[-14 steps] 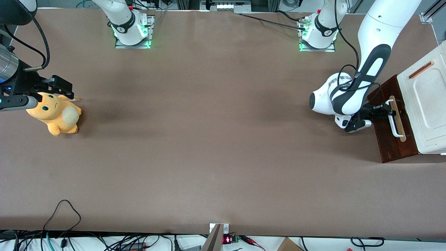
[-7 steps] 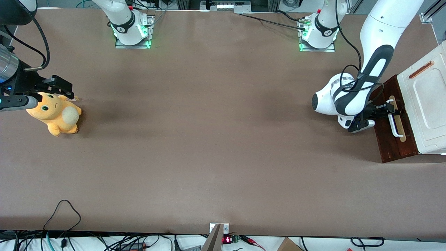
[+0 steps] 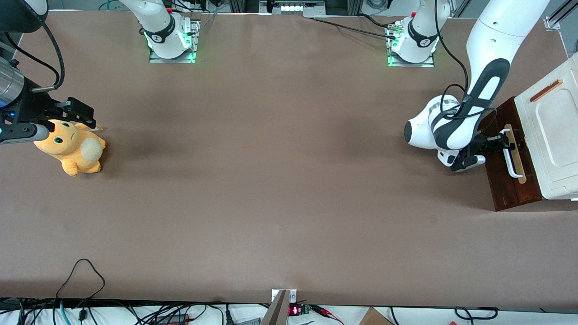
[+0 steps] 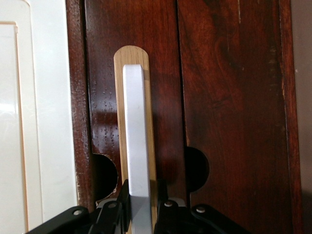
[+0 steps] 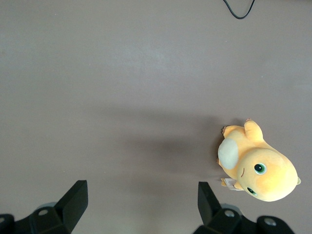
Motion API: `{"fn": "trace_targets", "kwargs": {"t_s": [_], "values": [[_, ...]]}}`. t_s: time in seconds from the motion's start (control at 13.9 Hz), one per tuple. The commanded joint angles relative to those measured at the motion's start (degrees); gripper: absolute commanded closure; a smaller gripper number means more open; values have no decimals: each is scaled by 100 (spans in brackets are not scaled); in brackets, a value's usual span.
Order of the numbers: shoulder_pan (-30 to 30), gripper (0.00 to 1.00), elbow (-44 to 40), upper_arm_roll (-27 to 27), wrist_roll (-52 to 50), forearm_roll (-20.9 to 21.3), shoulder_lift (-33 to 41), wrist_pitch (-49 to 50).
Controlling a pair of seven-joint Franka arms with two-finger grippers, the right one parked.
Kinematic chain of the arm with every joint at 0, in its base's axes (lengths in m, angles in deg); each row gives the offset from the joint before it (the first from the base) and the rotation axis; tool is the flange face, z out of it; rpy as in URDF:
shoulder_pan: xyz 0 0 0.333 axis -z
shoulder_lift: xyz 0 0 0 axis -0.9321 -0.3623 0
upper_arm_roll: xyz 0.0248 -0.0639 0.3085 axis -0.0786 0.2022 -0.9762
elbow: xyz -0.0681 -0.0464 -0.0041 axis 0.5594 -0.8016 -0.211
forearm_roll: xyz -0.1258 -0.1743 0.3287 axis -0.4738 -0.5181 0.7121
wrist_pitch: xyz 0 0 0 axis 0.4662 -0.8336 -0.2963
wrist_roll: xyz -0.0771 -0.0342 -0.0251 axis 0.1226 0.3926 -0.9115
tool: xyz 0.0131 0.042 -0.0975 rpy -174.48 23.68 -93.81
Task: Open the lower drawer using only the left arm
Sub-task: 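Close the left gripper around the white drawer handle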
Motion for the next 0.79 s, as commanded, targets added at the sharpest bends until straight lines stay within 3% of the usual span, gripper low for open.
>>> {"fn": "trace_targets", "kwargs": {"t_s": [0.0, 0.36, 0.72], "values": [[-30, 85, 10, 29, -90, 177, -35, 53], [-13, 100, 10, 37, -81, 177, -34, 35], [311, 100, -52, 72, 85, 168, 62, 0]]}}
